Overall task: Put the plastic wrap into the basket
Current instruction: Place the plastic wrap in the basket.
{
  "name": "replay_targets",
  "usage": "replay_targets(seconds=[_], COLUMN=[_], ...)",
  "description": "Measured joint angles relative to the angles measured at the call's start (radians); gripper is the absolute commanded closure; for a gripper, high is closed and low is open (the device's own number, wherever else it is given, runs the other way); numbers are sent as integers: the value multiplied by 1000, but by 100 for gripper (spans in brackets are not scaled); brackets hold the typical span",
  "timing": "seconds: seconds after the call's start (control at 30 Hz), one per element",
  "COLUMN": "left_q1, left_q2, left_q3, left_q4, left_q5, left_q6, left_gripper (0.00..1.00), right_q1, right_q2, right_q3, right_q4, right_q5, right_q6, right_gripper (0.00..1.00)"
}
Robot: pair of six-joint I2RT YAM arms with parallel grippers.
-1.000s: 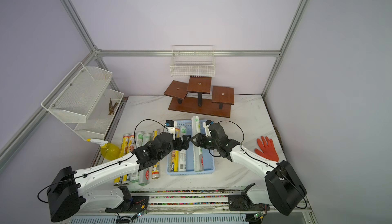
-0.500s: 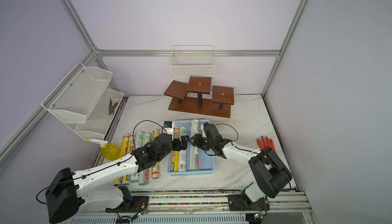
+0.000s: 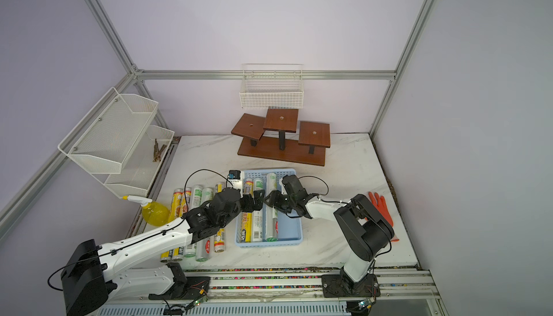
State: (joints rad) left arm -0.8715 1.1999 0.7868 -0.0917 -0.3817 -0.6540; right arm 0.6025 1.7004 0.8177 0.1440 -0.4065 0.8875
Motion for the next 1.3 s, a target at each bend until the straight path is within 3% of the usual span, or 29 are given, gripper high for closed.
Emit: replay_targets(seconds=[0.5, 1.3], left_q1=[1, 1], left_q2=[0, -2], left_q3=[0, 0], left_q4=[0, -28], left_q5=[3, -5], left_q6=[-1, -8], left_gripper=[0, 0], right_q1=[0, 0], right_q2=[60, 35], right_q3=[3, -25], right_q4=[51, 69], right_q5=[-32, 0], right_q6=[7, 30], right_gripper=[46, 38])
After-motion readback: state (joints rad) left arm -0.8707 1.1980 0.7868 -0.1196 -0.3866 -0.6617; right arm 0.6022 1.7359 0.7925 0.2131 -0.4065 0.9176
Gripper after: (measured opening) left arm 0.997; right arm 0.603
